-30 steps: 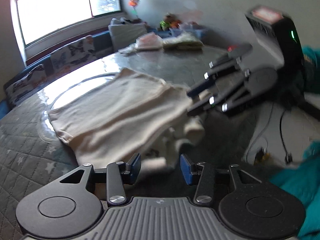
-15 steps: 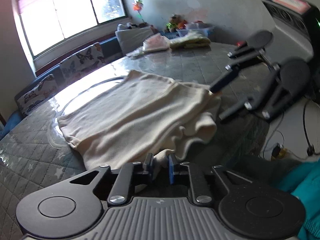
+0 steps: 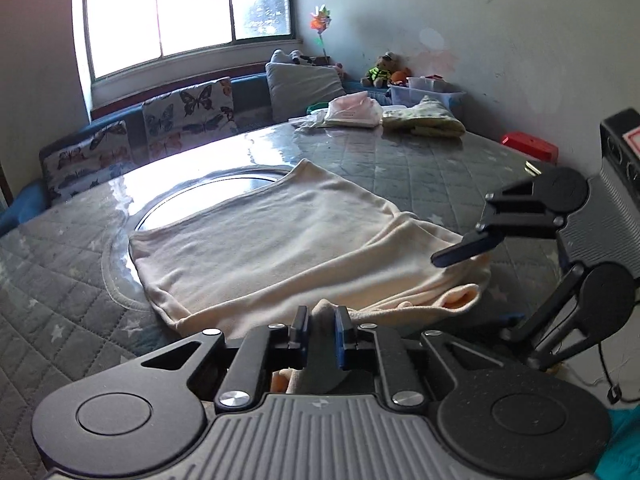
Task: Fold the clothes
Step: 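Grasp the shirt hem with both tools and fold it toward the collar, then lift the gripped hem with both tools and carry it over the shirt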
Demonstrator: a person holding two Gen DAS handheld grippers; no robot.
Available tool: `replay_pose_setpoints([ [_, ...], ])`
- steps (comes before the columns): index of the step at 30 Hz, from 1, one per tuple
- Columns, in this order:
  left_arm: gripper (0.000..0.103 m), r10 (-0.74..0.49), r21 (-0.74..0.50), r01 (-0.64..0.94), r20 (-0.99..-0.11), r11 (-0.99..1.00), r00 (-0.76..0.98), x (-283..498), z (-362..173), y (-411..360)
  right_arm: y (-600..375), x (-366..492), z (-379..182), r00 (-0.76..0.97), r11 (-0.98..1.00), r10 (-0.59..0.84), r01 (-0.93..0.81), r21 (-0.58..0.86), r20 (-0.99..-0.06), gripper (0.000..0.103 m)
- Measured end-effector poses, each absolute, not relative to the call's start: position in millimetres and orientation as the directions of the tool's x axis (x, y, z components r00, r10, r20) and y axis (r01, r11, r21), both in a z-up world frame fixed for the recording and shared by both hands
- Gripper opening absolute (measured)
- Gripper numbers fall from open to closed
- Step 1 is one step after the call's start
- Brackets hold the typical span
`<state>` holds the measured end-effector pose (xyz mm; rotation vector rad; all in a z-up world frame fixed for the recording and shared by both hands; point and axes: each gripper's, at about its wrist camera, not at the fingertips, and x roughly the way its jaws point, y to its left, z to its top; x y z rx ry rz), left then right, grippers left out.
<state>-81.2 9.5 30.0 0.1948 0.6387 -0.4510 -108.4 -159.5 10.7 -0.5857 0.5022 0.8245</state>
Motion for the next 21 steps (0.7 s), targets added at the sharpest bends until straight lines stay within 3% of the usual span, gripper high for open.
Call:
replay_pose_setpoints([
  [1,0.018,-0.351,0.030,0.466,-0.614,0.884,0.707,-81.5,29.9,11.1,-159.2,-103.8,11.5,0.577,0.552,0.527,-0.791,-0.264,-0.624,0.045],
  [3,0.021,-0.365,0.027,0.477,-0.607,0.878,0.706,-85.2,30.9,15.3,-160.6,-93.8,14.5,0.551,0.577,0.533,-0.792,-0.201,-0.642,0.026],
  [5,0.024,-0.376,0.033,0.490,-0.596,0.871,0.710,-92.0,33.0,20.2,-162.9,-86.1,18.3,0.528,0.597,0.543,-0.789,-0.141,-0.653,0.022],
  [9,0.047,-0.369,0.083,0.510,-0.592,0.856,0.716,-109.1,31.9,25.4,-165.9,-77.0,23.3,0.502,0.619,0.559,-0.782,-0.071,-0.659,0.020],
  [21,0.062,-0.313,0.268,0.549,-0.593,0.792,0.742,-127.5,8.1,14.0,-168.1,-60.0,30.6,0.470,0.662,0.569,-0.748,0.038,-0.675,0.020],
])
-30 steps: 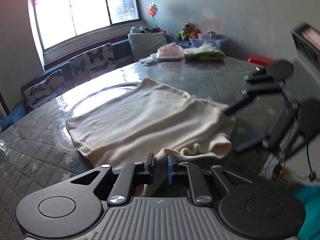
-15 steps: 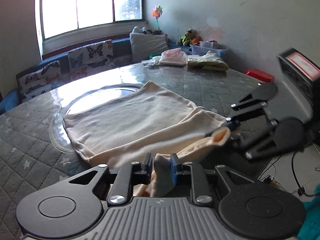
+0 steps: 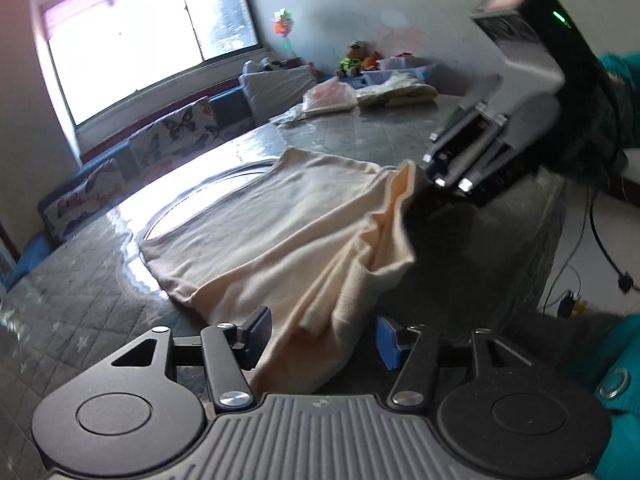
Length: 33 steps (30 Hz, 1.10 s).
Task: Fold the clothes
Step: 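Lift the gripped hem with both tools and carry it over the shirt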
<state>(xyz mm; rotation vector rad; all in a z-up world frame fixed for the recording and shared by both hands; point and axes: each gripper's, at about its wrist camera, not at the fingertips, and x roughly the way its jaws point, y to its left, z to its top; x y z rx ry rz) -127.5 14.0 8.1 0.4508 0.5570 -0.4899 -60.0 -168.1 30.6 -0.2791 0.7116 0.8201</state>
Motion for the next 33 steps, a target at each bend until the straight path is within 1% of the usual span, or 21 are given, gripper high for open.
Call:
replay_pose_setpoints([
  [5,0.063,-0.274,0.333,0.537,-0.588,0.775,0.761,-128.2,-0.2,9.0,-167.7,-55.4,30.2,0.462,0.666,0.571,-0.744,0.054,-0.679,0.020],
  [6,0.057,-0.269,0.335,0.535,-0.591,0.776,0.760,-126.2,-1.6,9.5,-167.5,-55.7,30.0,0.464,0.666,0.570,-0.744,0.052,-0.678,0.020],
  [7,0.048,-0.263,0.336,0.532,-0.595,0.777,0.759,-124.1,-2.9,10.1,-167.3,-56.1,29.9,0.466,0.667,0.569,-0.743,0.050,-0.677,0.020],
  [9,0.039,-0.258,0.330,0.530,-0.602,0.781,0.755,-120.7,-4.0,12.1,-166.9,-56.9,29.6,0.470,0.668,0.568,-0.742,0.046,-0.676,0.020],
  [10,0.032,-0.258,0.326,0.528,-0.602,0.784,0.755,-119.4,-4.0,13.4,-166.5,-57.7,29.2,0.473,0.668,0.566,-0.743,0.040,-0.675,0.020],
  [13,0.018,-0.265,0.311,0.524,-0.598,0.793,0.756,-117.5,-2.0,18.0,-165.2,-60.9,27.9,0.486,0.666,0.562,-0.746,0.017,-0.669,0.019],
  [15,0.014,-0.272,0.302,0.520,-0.590,0.799,0.760,-118.4,1.1,20.7,-164.7,-63.9,27.1,0.497,0.665,0.561,-0.747,0.003,-0.663,0.016],
  [18,0.011,-0.282,0.287,0.517,-0.582,0.807,0.763,-120.9,6.1,23.3,-165.7,-69.0,27.3,0.507,0.662,0.565,-0.749,-0.009,-0.651,0.013],
  [24,0.010,-0.307,0.259,0.523,-0.572,0.812,0.760,-129.9,19.3,28.2,-170.0,-81.8,35.7,0.510,0.646,0.582,-0.763,-0.020,-0.634,0.012],
  [29,0.010,-0.336,0.255,0.556,-0.577,0.791,0.744,-151.5,34.1,32.4,-177.0,-103.9,49.5,0.470,0.594,0.613,-0.804,-0.023,-0.635,0.012],
  [33,0.010,-0.374,0.229,0.593,-0.590,0.772,0.715,-175.1,47.5,36.2,-183.8,-129.6,63.7,0.430,0.550,0.630,-0.835,-0.019,-0.647,0.012],
])
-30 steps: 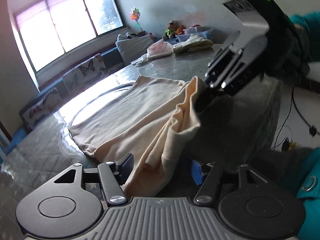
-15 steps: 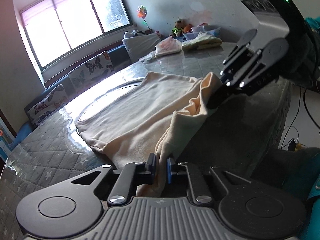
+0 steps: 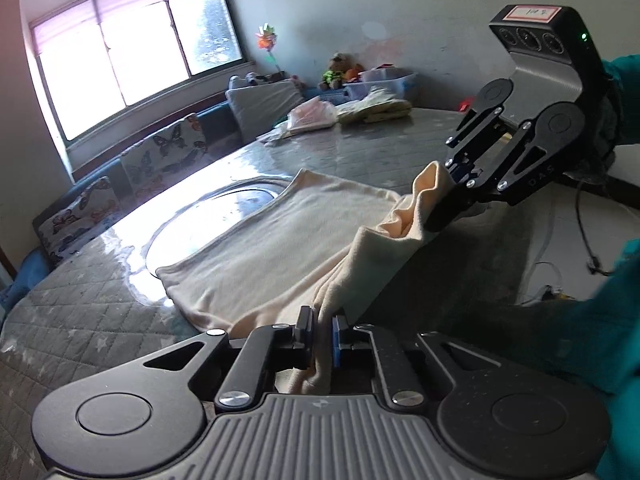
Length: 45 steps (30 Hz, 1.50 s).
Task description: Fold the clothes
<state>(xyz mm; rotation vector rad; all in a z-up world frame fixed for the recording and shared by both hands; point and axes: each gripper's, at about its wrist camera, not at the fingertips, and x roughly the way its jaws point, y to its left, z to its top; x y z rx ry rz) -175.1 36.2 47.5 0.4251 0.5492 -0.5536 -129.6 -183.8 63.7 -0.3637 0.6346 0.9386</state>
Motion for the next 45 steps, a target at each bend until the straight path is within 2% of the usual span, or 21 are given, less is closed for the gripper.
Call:
replay_pose_setpoints([
  [8,0.010,-0.366,0.204,0.562,-0.575,0.802,0.731,-167.1,61.1,39.9,-185.1,-131.4,88.4,0.421,0.549,0.640,-0.836,-0.001,-0.642,0.011],
  [21,0.008,-0.310,0.198,0.474,-0.537,0.858,0.784,-53.2,72.1,53.7,-172.3,-22.3,104.8,0.465,0.613,0.613,-0.790,0.013,-0.639,0.011],
  [26,0.008,-0.295,0.116,0.435,-0.579,0.893,0.760,-6.9,61.9,67.1,-161.5,26.1,87.9,0.479,0.643,0.579,-0.766,0.008,-0.660,0.011],
  [33,0.017,-0.259,0.013,0.352,-0.652,0.936,0.712,7.9,43.5,89.0,-154.4,50.7,45.2,0.434,0.663,0.535,-0.748,0.041,-0.725,0.011],
  [35,0.027,-0.259,-0.026,0.329,-0.677,0.944,0.689,10.2,37.8,94.7,-153.9,50.9,37.4,0.424,0.666,0.535,-0.744,0.056,-0.731,0.012],
  [36,0.037,-0.258,-0.041,0.319,-0.686,0.947,0.680,10.7,35.6,96.7,-154.3,51.9,35.1,0.422,0.667,0.535,-0.742,0.060,-0.732,0.013],
  [37,0.039,-0.261,-0.049,0.316,-0.689,0.947,0.676,10.4,34.0,97.9,-154.7,53.2,32.9,0.419,0.669,0.535,-0.741,0.064,-0.734,0.014],
  [39,0.040,-0.262,-0.060,0.310,-0.698,0.949,0.666,11.4,30.9,97.9,-157.2,54.4,31.5,0.419,0.672,0.535,-0.737,0.069,-0.733,0.020],
  [44,0.039,-0.266,-0.087,0.299,-0.726,0.950,0.634,18.1,20.5,93.5,-159.9,62.8,27.9,0.410,0.688,0.541,-0.718,0.106,-0.735,0.021],
  [45,0.030,-0.271,-0.091,0.302,-0.725,0.949,0.633,18.3,19.1,92.9,-159.6,62.5,28.2,0.410,0.687,0.541,-0.719,0.105,-0.734,0.021],
])
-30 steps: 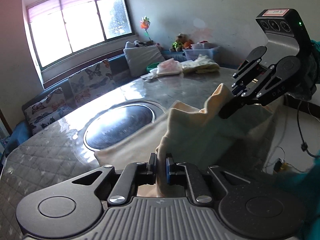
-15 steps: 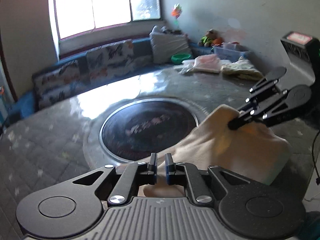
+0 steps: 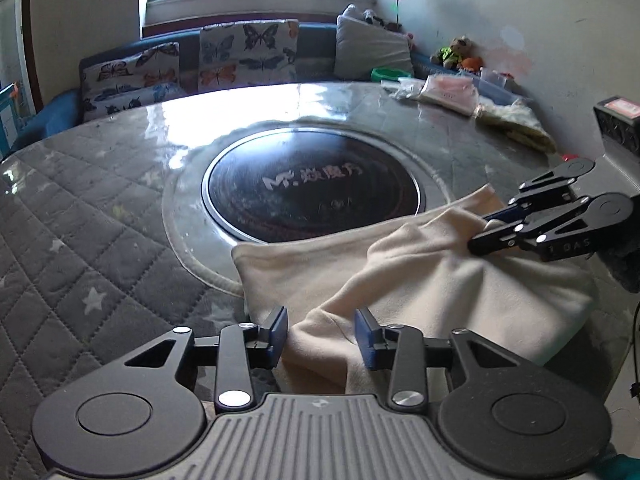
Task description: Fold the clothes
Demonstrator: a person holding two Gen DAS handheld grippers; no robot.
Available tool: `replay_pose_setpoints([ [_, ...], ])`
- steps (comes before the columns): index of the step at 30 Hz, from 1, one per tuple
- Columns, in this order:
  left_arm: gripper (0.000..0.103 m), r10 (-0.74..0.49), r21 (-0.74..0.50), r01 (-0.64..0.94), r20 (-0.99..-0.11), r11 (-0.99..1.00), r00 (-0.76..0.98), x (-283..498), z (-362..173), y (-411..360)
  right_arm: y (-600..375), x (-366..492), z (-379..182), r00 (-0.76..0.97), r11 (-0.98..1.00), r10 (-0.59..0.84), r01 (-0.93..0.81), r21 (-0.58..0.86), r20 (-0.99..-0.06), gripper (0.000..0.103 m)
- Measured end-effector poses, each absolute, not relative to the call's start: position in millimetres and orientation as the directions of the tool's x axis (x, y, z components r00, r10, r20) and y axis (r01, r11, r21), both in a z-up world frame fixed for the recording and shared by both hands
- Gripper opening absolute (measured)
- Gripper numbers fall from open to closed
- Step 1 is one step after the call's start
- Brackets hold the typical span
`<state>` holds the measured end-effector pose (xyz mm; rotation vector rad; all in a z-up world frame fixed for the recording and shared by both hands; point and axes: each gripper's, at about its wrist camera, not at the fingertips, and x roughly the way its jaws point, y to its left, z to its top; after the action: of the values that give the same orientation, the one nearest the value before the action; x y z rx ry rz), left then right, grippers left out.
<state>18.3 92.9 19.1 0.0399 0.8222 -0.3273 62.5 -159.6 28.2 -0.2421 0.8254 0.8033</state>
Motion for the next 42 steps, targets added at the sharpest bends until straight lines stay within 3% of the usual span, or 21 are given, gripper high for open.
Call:
replay_pose_setpoints([
  [1,0.020,-0.278,-0.097,0.305,-0.722,0.947,0.634,18.2,17.9,92.3,-159.2,62.0,28.7,0.411,0.685,0.542,-0.721,0.102,-0.733,0.021],
  [5,0.007,-0.263,-0.055,0.314,-0.694,0.948,0.671,12.8,22.4,86.9,-157.1,58.9,32.7,0.418,0.678,0.542,-0.730,0.085,-0.729,0.010],
  [12,0.006,-0.214,0.028,0.281,-0.578,0.959,0.788,6.6,60.6,88.0,-152.7,55.8,67.4,0.506,0.670,0.568,-0.742,0.008,-0.649,0.009],
  [16,0.006,-0.135,0.080,0.218,-0.569,0.973,0.811,24.9,51.9,86.8,-142.9,71.2,61.2,0.551,0.702,0.560,-0.712,0.002,-0.619,0.009],
  [19,0.006,-0.090,0.096,0.185,-0.610,0.978,0.788,40.7,31.3,85.2,-135.1,86.9,37.8,0.536,0.730,0.525,-0.683,0.026,-0.661,0.011],
  [22,0.006,-0.057,0.114,0.163,-0.624,0.980,0.779,49.6,18.5,82.8,-128.6,92.4,20.1,0.539,0.744,0.487,-0.668,0.003,-0.688,0.021],
  [25,0.006,-0.055,0.108,0.151,-0.606,0.983,0.794,52.0,23.0,84.3,-128.9,93.7,19.8,0.536,0.747,0.493,-0.665,0.017,-0.686,0.032],
  [27,0.006,-0.053,0.109,0.143,-0.588,0.984,0.807,53.0,27.8,85.7,-132.0,93.6,22.8,0.536,0.747,0.498,-0.665,0.023,-0.681,0.033],
  [33,0.012,-0.073,0.099,0.164,-0.599,0.981,0.797,61.0,33.1,84.3,-135.4,105.0,25.8,0.501,0.759,0.521,-0.642,0.107,-0.691,0.035],
  [39,0.039,-0.182,0.108,0.302,-0.594,0.947,0.783,67.2,42.4,69.9,-133.2,117.3,20.4,0.452,0.761,0.510,-0.633,0.139,-0.732,0.034],
  [42,0.043,-0.193,0.133,0.351,-0.634,0.927,0.749,80.1,31.1,62.6,-131.9,116.3,18.1,0.438,0.756,0.520,-0.635,0.156,-0.733,0.028],
])
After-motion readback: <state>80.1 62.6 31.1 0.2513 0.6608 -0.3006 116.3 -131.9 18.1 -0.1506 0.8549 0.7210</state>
